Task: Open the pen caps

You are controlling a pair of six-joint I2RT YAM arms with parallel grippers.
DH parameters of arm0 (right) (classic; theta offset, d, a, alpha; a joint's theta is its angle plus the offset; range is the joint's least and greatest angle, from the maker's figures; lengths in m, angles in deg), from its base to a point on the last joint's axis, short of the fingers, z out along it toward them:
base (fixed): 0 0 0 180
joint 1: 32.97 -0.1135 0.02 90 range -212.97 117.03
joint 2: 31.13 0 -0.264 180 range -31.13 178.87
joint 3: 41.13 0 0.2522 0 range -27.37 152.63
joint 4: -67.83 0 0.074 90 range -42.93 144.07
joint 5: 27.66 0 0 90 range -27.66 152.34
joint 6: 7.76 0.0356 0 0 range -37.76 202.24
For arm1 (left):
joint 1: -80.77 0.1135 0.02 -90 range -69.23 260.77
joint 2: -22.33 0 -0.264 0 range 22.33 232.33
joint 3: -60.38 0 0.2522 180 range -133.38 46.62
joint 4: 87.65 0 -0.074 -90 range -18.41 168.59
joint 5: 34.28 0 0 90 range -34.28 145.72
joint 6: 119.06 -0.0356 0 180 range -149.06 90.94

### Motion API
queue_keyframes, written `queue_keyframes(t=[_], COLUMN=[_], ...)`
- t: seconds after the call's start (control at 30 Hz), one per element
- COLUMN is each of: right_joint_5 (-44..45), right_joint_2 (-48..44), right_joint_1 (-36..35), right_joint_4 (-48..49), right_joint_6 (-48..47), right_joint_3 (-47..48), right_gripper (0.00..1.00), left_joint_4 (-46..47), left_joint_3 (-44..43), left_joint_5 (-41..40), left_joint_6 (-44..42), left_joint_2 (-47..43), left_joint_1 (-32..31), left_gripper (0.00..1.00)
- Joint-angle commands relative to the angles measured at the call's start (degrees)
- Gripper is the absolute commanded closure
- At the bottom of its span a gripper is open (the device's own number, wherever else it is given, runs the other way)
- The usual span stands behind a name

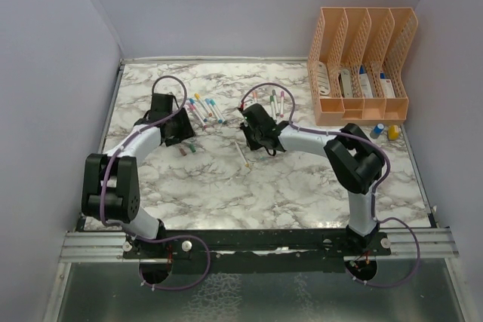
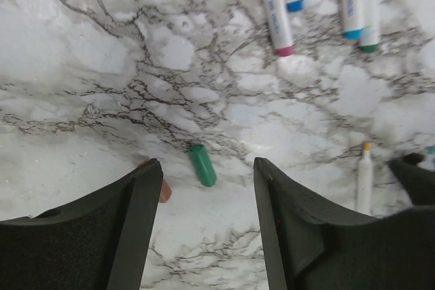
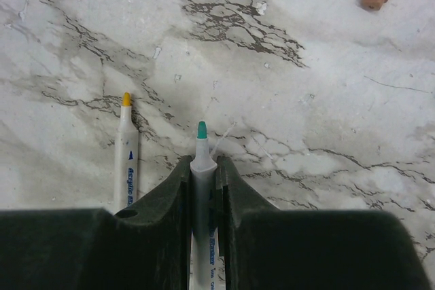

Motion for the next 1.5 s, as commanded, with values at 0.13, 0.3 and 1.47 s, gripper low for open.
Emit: queue_keyframes(t=[0.13,0.3,1.47], right_joint_5=[-4.08,-4.36,0.59], right_joint_2=[2.33,2.65,23.81], right_joint_1=[-0.29,-0.29,0.92], right_joint_4=[0.78,-0.35,-9.76], right_joint_6=[1.98,3.94,-8.40], right_joint_3=[3.70,4.37,42.16], right_gripper=[0.88,0.69,0.50], left_joint_4=[3.89,3.32,11.09], left_joint_3=[-3.34,-3.35,4.29], left_joint_5=[0.37,1.15,10.16], left_joint_6=[2.34,2.10,2.67], left_joint_2=[-10.93,-12.01,-21.95], left_joint_1=[0.33,0.33,1.03], left_gripper=[0.28,0.27,0.01])
